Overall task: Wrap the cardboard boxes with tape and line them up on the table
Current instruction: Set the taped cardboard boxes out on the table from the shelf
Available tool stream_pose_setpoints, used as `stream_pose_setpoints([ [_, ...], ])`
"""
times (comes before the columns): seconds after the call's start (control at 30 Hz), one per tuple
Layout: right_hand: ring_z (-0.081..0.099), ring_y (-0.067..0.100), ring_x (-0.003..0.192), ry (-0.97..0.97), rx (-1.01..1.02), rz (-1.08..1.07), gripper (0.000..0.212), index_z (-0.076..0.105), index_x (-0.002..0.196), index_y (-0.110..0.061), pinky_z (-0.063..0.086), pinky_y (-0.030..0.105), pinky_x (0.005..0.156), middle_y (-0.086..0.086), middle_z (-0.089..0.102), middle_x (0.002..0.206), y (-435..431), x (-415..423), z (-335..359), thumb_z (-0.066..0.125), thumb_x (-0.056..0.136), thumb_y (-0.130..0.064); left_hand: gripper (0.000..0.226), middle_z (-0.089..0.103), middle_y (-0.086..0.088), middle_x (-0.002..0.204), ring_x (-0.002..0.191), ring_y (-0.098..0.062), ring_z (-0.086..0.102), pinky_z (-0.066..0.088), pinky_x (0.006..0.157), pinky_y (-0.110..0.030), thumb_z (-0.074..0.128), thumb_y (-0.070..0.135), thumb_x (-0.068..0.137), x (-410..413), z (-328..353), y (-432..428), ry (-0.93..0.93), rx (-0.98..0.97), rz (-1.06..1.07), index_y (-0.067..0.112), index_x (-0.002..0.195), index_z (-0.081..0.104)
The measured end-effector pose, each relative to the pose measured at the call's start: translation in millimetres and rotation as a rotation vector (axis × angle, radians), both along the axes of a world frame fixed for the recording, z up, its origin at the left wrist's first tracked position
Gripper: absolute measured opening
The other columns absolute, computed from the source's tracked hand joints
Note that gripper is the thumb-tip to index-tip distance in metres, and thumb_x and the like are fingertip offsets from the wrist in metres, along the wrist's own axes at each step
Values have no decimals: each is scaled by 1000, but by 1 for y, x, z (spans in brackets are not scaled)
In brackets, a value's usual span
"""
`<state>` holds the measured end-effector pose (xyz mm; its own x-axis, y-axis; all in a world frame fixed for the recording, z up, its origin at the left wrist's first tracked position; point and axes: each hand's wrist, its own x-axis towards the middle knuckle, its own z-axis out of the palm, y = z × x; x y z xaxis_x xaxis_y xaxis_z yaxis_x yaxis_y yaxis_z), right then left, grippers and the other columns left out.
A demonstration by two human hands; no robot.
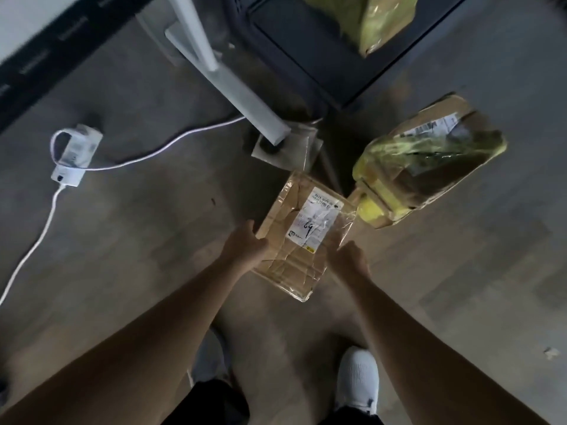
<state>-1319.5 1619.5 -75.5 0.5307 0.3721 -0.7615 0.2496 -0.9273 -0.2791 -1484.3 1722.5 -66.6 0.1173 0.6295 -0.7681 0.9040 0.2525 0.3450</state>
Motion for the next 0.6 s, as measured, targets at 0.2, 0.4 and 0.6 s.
stream_pose_setpoints([
  [0.2,61,32,96,201,83,-345,51,40,131,-4,54,46,83,15,58,115,3,-11,-50,60,90,-28,44,64,-4,110,99,-22,62,55,81,-36,61,24,82,1,-39,0,-23,-147,20,19,125,53],
  [0.4,50,4,66,81,272,-184,44,36,128,-19,36,24,48,-10,52,84,5,-32,-17,51,96,-44,37,62,-3,85,75,-14,60,46,59,-25,57,30,87,-27,-10,-12,-25,-222,281,8,117,58],
  [0.6,47,1,65,103,359,-61,34,42,124,-20,30,23,48,-9,51,80,28,-15,96,53,96,-33,40,67,-7,110,101,-24,63,50,81,-36,60,39,89,-31,85,-13,-164,-277,540,13,120,57],
])
